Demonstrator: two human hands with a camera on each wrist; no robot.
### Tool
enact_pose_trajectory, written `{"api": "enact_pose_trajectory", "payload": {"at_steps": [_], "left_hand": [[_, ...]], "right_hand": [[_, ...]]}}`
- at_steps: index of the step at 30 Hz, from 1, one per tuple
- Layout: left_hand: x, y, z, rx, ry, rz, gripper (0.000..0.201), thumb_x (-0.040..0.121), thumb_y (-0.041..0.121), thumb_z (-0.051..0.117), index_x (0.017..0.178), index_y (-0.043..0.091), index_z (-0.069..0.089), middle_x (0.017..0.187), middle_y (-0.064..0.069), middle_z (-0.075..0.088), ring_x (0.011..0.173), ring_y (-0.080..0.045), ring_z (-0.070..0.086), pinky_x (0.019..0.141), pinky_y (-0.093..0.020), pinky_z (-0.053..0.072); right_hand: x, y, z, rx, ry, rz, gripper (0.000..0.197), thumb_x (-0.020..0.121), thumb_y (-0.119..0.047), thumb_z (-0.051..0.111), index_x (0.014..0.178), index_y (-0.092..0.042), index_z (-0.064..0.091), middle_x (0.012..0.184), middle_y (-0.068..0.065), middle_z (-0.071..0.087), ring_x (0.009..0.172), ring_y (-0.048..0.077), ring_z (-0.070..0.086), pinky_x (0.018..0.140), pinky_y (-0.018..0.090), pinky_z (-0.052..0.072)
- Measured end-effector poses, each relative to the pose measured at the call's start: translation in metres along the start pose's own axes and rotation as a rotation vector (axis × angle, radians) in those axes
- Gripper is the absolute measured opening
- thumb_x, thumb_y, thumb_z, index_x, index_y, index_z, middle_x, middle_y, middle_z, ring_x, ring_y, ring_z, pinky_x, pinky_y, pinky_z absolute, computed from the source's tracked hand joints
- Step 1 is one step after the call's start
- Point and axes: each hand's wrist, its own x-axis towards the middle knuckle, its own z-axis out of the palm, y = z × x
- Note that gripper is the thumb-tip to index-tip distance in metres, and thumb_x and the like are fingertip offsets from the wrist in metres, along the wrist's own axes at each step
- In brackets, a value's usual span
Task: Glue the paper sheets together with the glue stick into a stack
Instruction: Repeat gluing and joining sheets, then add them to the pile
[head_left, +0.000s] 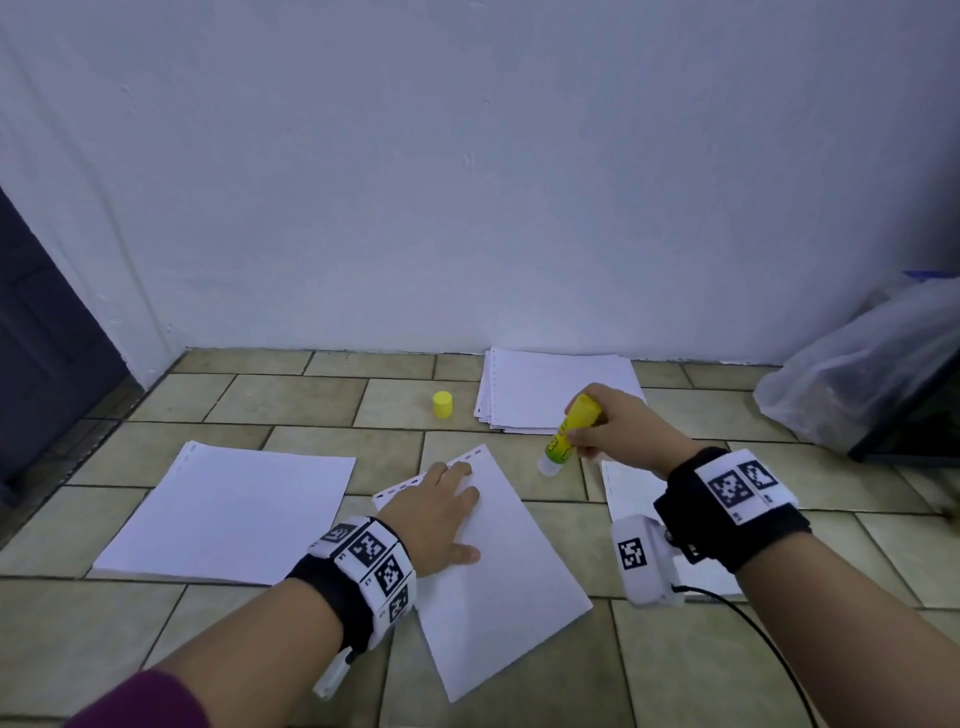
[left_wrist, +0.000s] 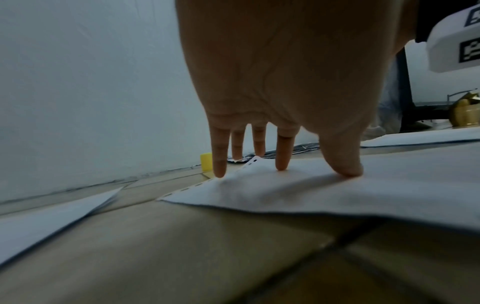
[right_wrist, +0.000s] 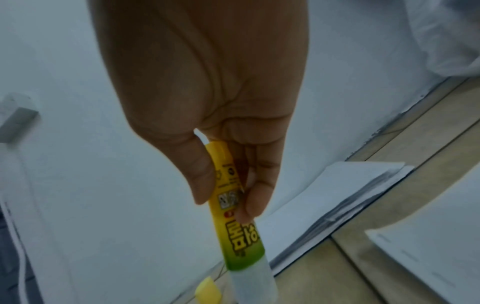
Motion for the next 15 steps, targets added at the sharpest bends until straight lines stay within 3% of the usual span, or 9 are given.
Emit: {"api": "enact_pose_trajectory", "payload": {"at_steps": [4,8,12,15], "left_hand": [[0.0,-0.003,-0.002,-0.06,-0.033,-0.019,0.063,0.094,0.048,0.049,0.143,0.015,0.029,0.15,-0.003,0.027,0.135,-0.025,0.027,0.105,-0.043,0.037],[0.003,-0.005,-0.003,-0.039,-0.019,-0.044,0.073,0.089,0.053,0.054,0.142,0.009,0.03,0.151,-0.005,0.028,0.136,-0.023,0.029,0.108,-0.039,0.034],[0.002,-0.007,-0.005,-0.021,-0.045,-0.032,0.083,0.085,0.056,0.059,0.145,0.006,0.028,0.155,-0.007,0.024,0.138,-0.026,0.029,0.112,-0.038,0.029],[0.001,-0.008,-0.005,-0.01,-0.086,-0.031,0.096,0.081,0.06,0.063,0.148,0.006,0.021,0.159,-0.008,0.015,0.141,-0.027,0.025,0.114,-0.04,0.028]], "right_hand": [[0.012,-0.008,0.022,-0.004,0.034,-0.03,0.018,0.086,-0.008,0.063,0.099,-0.013,0.051,0.086,0.005,0.062,0.065,0.015,0.061,0.064,0.025,0.05],[0.027,-0.016,0.048,-0.098,0.032,-0.089,0.021,0.086,-0.012,0.064,0.103,-0.013,0.052,0.098,0.009,0.062,0.089,0.027,0.062,0.075,0.031,0.049],[0.035,-0.024,0.066,-0.151,-0.025,-0.131,0.027,0.087,-0.008,0.061,0.113,-0.01,0.055,0.091,0.004,0.054,0.083,0.022,0.05,0.061,0.022,0.038],[0.036,-0.027,0.069,-0.251,-0.093,-0.172,0.029,0.087,-0.006,0.062,0.114,-0.011,0.054,0.098,0.012,0.062,0.084,0.019,0.047,0.067,0.025,0.038]]}}
